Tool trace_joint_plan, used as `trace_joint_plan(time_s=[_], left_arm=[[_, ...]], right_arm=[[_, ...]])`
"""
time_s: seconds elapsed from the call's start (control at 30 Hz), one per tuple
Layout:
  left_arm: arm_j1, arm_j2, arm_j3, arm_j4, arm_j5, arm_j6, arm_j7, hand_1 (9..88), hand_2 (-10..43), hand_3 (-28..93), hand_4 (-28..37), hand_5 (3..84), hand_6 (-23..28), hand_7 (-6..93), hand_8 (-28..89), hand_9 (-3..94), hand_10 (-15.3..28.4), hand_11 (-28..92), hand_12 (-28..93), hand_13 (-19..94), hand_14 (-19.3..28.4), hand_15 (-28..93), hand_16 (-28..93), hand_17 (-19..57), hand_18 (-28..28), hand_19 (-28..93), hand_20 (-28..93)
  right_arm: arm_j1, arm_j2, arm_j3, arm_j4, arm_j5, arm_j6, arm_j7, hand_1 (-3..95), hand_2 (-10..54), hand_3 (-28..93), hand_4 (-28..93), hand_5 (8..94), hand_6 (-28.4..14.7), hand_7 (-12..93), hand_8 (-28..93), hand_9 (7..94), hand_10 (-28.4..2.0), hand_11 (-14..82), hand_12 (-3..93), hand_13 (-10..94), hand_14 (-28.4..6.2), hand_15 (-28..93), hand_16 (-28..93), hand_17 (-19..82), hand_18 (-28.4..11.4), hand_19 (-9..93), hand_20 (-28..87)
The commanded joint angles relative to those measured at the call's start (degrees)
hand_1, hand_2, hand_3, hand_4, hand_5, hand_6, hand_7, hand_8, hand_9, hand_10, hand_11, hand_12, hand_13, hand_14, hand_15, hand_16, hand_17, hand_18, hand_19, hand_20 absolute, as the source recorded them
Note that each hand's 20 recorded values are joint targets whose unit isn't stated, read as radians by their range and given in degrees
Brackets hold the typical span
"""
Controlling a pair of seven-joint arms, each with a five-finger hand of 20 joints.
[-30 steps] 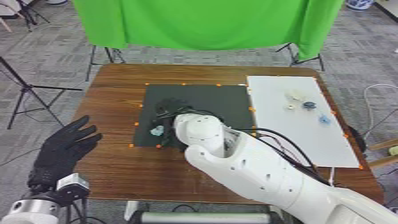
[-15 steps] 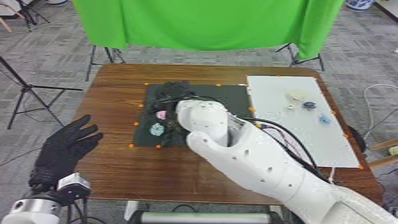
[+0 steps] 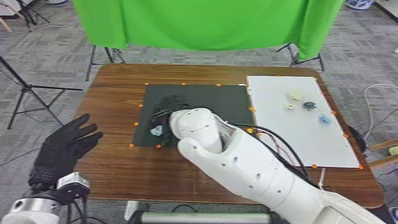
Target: Arrange flowers
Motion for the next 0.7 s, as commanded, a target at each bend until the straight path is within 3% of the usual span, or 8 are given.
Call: trace_joint_plan(time_s=[0.03, 0.17, 0.3, 0.37, 0.53, 0.7], left_arm=[[-0.46, 0.79, 0.73, 0.71, -0.39, 0.35, 0.85, 24.2, 5.5, 83, -20.0, 37.3, 10.3, 14.7, -10, 33.7, 19.6, 25, 8, 25, 26.4, 47, -10, -9.3, 24.2, 60, -8], [-0.53, 0.68, 0.54, 0.69, -0.32, 0.20, 0.59, 24.2, 5.5, 83, -20.0, 37.3, 10.4, 14.7, -10, 33.8, 19.6, 25, 8, 25, 26.4, 47, -10, -9.3, 24.1, 60, -8], [-0.34, 1.09, 0.94, 0.79, -0.52, 0.75, 1.38, 24.2, 5.4, 83, -20.0, 37.4, 10.4, 14.7, -10, 33.8, 19.6, 25, 8, 25, 26.5, 47, -10, -9.2, 24.1, 60, -8], [-0.35, 1.13, 0.98, 0.82, -0.62, 0.87, 1.41, 24.2, 5.4, 83, -20.0, 37.4, 10.4, 14.7, -10, 33.8, 19.6, 25, 8, 25, 26.5, 47, -10, -9.2, 24.1, 60, -8], [-0.75, 0.86, 0.97, 1.00, -0.42, 0.52, 0.74, 24.2, 5.4, 83, -20.0, 37.4, 10.4, 14.7, -10, 33.8, 19.5, 25, 8, 25, 26.4, 47, -10, -9.2, 24.1, 60, -8], [-0.38, 0.72, 0.36, 0.73, -0.26, 0.16, 0.45, 24.2, 5.4, 83, -20.0, 37.3, 10.3, 14.7, -10, 33.8, 19.6, 25, 8, 25, 26.4, 47, -10, -9.2, 24.1, 60, -8]], right_arm=[[2.64, 0.93, -1.93, 1.18, 3.50, 2.26, 3.43, -2.6, 23.6, 71, -28, 30.9, 3.4, 13, -13, 15.6, -24.2, 15.8, 18.5, 8, -28.4, 93, 13, 2, -17.4, 85, 46], [2.34, 0.91, -1.53, 1.12, 3.81, 2.22, 3.20, -2.6, 22.8, 72, -28, 31.7, 1.7, 13, -13, 17.0, -23.4, 16.4, 18.0, 10, -28.4, 93, 13, 3, -17.8, 84, 47], [0.98, 0.29, 0.28, 0.98, 2.68, 1.44, 0.38, -2.6, 20.5, 77, -28, 36.7, -2.6, 10, -12, 25.4, -12.7, 11.1, 13.7, 16, -28.4, 93, 5, 5, -19.9, 83, 49], [0.27, -0.17, 1.16, 0.82, 2.10, 0.13, -0.40, -2.6, 19.8, 79, -28, 37.7, -4.0, 10, -12, 27.3, -10.7, 10.0, 13.0, 18, -28.4, 93, 3, 6, -20.4, 83, 49], [-0.75, -0.85, 2.54, 0.47, 0.94, -3.05, -1.40, -2.6, 17.8, 82, -28, 39.3, -6.2, 10, -12, 30.2, -9.7, 9.9, 12.6, 20, -28.4, 93, 2, 6, -21.0, 83, 50], [-0.40, -0.63, 2.56, -0.26, 2.38, -3.96, 0.08, -2.6, 16.6, 83, -28, 42.0, -7.5, 10, -12, 34.3, -10.8, 10.7, 12.2, 23, -28.4, 93, 3, 7, -21.5, 83, 51]])
